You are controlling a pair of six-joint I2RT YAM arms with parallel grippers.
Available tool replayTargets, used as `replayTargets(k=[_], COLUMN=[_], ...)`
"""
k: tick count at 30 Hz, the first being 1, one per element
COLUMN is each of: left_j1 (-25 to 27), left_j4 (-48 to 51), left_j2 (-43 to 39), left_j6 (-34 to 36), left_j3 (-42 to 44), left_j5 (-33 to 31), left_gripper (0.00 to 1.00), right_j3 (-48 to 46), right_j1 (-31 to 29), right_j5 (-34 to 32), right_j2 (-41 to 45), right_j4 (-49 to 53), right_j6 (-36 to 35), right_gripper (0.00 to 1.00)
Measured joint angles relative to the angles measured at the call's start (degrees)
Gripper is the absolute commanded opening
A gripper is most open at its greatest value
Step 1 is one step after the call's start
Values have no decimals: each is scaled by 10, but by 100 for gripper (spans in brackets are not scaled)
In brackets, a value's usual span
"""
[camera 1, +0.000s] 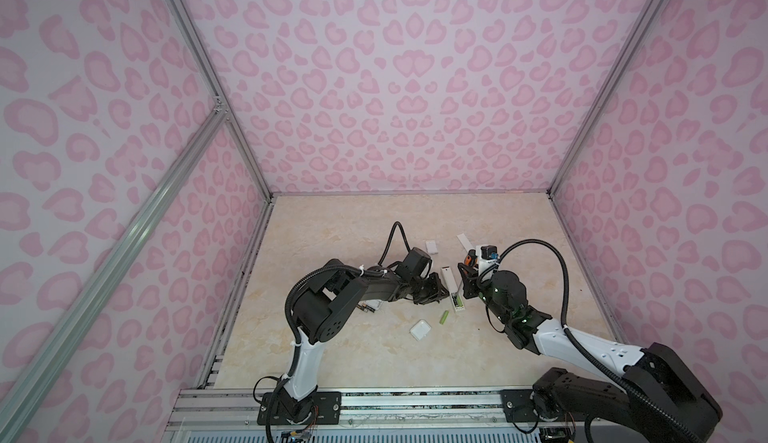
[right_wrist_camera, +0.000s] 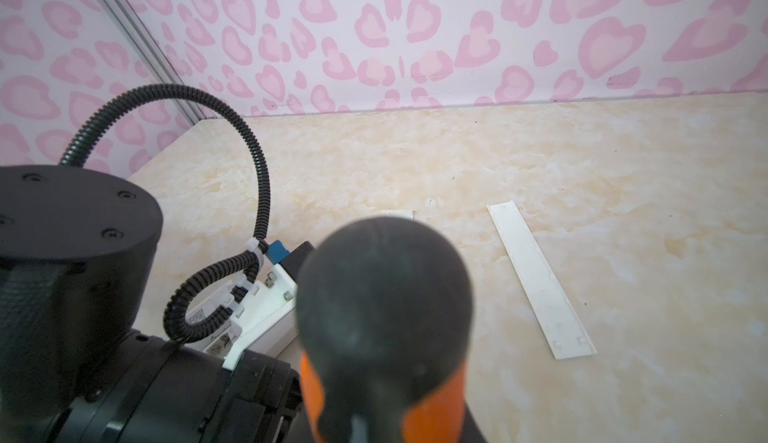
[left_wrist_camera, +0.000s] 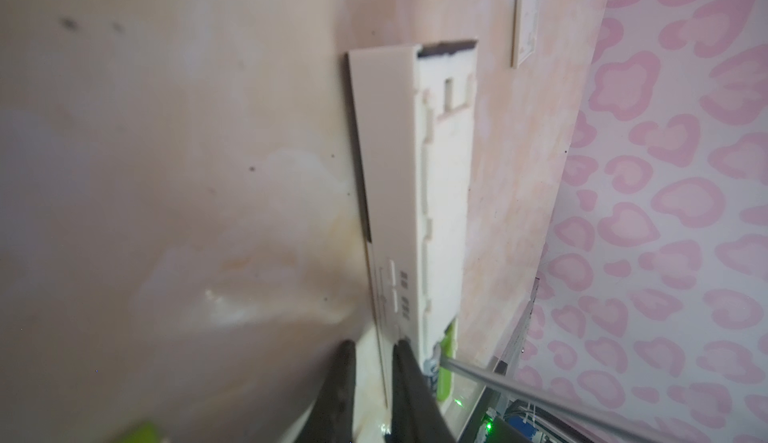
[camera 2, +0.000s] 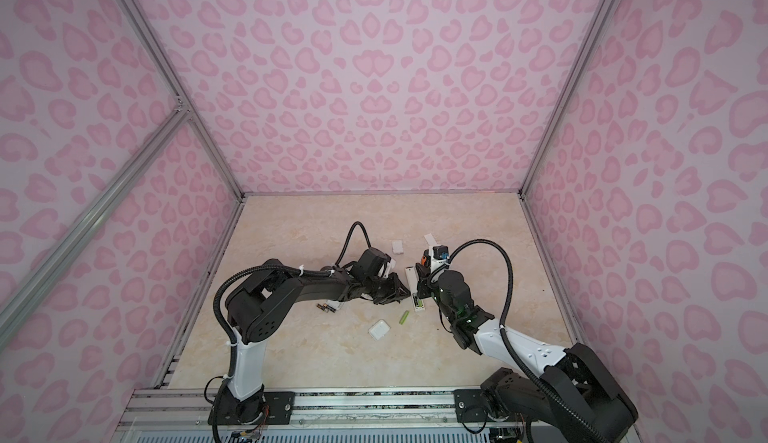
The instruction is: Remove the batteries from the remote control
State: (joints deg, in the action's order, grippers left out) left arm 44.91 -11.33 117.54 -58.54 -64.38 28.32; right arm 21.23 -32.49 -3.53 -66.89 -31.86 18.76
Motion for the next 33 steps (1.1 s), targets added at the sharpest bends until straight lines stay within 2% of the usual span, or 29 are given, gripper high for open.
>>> replayTargets(k=[18,33], left_j1=[0,-1], left_j4=[-45,-50], left_j2=[-1,-38], left_j6=[-18,-28], left_j3=[24,41], left_j5=[-1,-8], left_gripper=[16,20], right_j3=[-51,-48], right_j1=[71,75], right_j5=[55,55], right_j2=[1,-1], right_j4=[-64,-54], right_j6=[120,139], right_gripper=[0,0])
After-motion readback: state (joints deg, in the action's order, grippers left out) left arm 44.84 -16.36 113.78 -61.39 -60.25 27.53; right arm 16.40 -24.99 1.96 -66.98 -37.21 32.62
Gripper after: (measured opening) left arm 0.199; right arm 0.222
